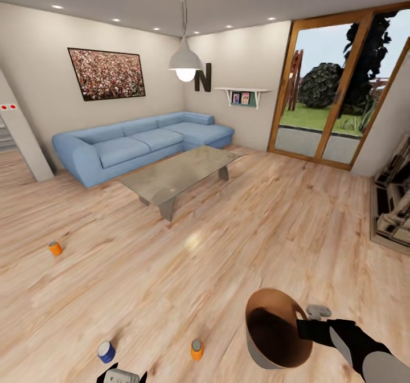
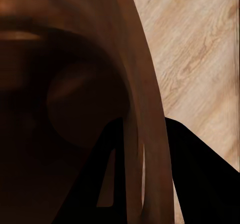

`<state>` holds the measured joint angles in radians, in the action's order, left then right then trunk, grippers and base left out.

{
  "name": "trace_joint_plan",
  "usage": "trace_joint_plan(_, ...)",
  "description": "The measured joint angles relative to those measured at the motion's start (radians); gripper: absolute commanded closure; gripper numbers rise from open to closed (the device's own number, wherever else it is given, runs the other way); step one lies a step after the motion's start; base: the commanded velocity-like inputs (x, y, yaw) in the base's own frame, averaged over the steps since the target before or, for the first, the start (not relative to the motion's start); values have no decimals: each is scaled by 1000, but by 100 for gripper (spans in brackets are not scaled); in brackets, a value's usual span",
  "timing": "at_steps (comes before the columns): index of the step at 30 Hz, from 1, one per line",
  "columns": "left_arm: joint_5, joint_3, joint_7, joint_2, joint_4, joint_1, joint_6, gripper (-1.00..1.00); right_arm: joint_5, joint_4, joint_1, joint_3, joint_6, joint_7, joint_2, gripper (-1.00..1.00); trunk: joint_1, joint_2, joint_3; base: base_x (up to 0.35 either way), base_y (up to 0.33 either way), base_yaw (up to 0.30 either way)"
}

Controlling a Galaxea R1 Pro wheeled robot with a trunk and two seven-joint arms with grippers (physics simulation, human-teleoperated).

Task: Put the three can of soda from the living room inside the tash can in the kitchen.

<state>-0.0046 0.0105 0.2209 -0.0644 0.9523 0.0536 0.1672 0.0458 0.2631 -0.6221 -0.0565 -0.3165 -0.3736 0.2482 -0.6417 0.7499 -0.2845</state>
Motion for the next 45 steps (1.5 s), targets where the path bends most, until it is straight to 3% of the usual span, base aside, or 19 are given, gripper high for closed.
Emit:
trace_joint_plan(4,0,0,1,0,0,0,0,-100,0,0,0,-30,0,0,0,100,0,0,1,228,-208,-233)
trace_joint_plan(18,-5,-2,4,-3,-14,-4,-6,-100,-2,0,1,-39,1,3,-2,100,0,0,8,222,-215,-249)
trace_joint_plan(22,-3,-4,3,-4,-11,-8,-25,-100,-6,0,0,-37,3,6,-4,100,0,0,10,279,-121,-224)
trace_joint_plan(24,-3,-6,2,-4,-10,-25,-75,-100,-5,0,1,-36,3,6,-4,100,0,0,10,302,-51,-119)
trace_joint_plan(26,-2,-7,0,-4,-11,-100,-208,-100,-4,1,1,-36,2,3,-4,100,0,0,11,311,-23,-53)
trace_joint_plan(28,-3,-8,-1,-5,-13,-160,-294,-100,-3,1,1,-37,2,2,-5,100,0,0,11,297,-13,-31)
trace_joint_plan(30,-4,-10,-5,-5,-19,-295,-441,-100,-3,0,1,-34,3,1,-7,100,0,0,11,261,-3,-13)
trace_joint_plan(32,-4,-11,-12,-6,-48,-364,-503,-100,-5,0,1,-34,4,2,-8,100,0,0,11,248,20,-7)
trace_joint_plan(34,-4,-11,-20,-8,-86,-409,-525,-100,-6,0,1,-34,5,3,-8,100,0,0,11,241,55,-4)
trace_joint_plan(37,-3,-11,-60,-13,-229,-522,-530,-100,-5,0,1,-34,3,3,-10,100,0,0,11,179,70,-2)
trace_joint_plan(39,-2,-8,-87,-22,-371,-591,-450,-100,-6,0,1,-36,4,5,-11,100,0,0,11,52,21,0)
trace_joint_plan(41,-1,-6,-98,-21,-429,-613,-408,-100,-11,0,1,-33,5,6,-12,100,0,0,11,23,9,0)
trace_joint_plan(45,1,-5,-103,-23,-460,-624,-376,-100,-9,0,1,-34,4,4,-12,100,0,0,11,10,4,0)
